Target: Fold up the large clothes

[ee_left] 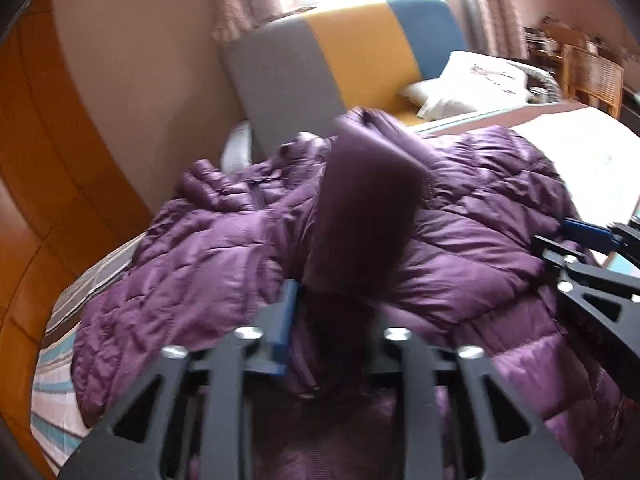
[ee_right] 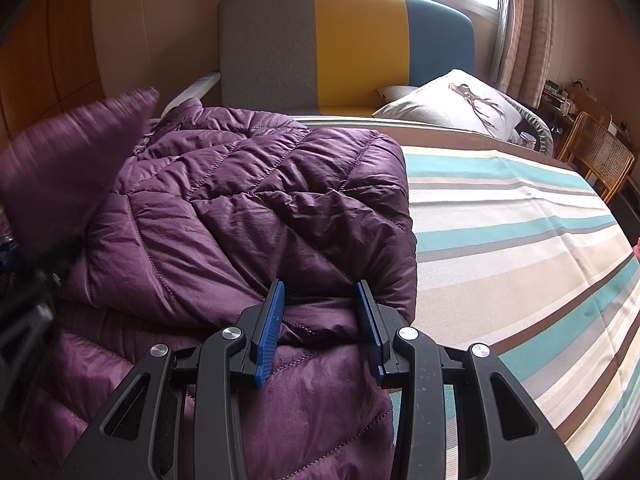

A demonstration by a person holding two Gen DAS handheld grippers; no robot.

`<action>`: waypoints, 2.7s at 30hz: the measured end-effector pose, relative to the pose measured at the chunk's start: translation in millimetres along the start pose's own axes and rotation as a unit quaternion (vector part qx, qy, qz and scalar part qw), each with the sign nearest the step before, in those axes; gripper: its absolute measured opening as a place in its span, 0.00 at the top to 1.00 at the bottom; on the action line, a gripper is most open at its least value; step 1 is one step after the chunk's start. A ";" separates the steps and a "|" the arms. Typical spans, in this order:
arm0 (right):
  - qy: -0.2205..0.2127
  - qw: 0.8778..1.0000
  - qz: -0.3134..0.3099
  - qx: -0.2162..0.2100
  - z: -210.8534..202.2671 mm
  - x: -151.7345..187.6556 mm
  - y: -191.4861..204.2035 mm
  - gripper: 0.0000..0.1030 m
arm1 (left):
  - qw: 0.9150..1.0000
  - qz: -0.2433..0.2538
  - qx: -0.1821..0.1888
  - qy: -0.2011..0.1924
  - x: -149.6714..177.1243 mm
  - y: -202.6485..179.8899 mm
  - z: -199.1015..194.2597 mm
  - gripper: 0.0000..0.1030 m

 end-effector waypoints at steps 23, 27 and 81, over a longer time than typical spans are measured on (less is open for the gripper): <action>-0.001 1.000 0.002 -0.002 2.1 2.4 -0.3 0.64 | 0.984 -0.173 -0.030 -0.010 27.9 157.6 -45.2 0.16; -0.004 1.000 -0.001 0.003 -1.2 4.2 0.1 0.64 | 0.970 -0.220 -0.099 0.029 53.7 213.2 -23.3 0.18; -0.009 0.997 -0.040 -0.060 25.8 -47.9 95.9 0.59 | 0.963 -0.249 -0.054 0.086 39.8 244.0 80.8 0.18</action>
Point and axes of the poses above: each gripper's, at about its wrist camera, not at the fingertips, and z roughly the way its jaws point, y to its left, x to its underside, the point moved 9 cm from there along z, roughly the way its jaws point, and after that the axes turned 10 degrees about -z, right-handed, at the moved point
